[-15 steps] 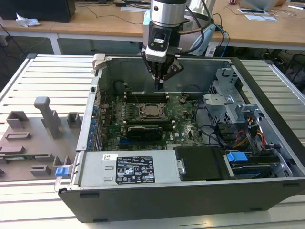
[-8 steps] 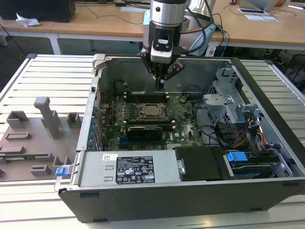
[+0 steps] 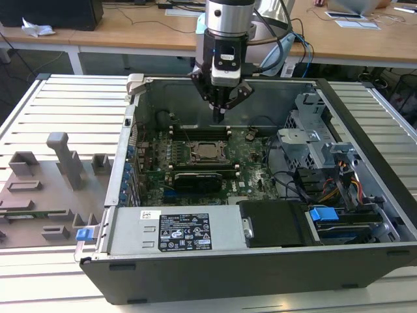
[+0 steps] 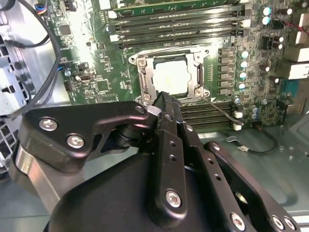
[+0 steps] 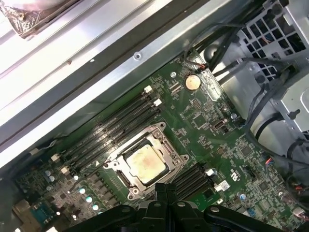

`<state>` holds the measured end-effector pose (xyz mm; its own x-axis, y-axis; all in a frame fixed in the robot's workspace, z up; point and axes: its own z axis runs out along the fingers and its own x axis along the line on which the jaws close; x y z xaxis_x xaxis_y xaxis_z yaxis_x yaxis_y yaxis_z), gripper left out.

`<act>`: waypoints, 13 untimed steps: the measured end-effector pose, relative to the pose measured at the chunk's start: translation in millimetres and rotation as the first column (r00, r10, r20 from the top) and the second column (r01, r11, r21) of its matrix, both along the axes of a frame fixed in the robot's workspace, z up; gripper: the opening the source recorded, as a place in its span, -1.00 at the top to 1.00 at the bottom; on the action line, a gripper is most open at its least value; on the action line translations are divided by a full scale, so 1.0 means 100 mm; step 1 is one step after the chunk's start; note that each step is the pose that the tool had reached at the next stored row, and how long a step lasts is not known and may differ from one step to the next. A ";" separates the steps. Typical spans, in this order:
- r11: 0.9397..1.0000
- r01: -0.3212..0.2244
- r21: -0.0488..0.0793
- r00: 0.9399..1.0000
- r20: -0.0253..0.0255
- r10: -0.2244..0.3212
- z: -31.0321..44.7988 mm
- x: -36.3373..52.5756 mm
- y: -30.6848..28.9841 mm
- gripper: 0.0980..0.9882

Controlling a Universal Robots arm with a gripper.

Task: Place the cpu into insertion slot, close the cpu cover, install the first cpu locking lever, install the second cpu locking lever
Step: 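Install the first cpu locking lever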

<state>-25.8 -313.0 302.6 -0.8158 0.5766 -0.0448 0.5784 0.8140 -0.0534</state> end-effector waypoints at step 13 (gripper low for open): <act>0.980 -0.201 0.000 0.980 0.000 0.201 0.000 0.000 0.000 0.98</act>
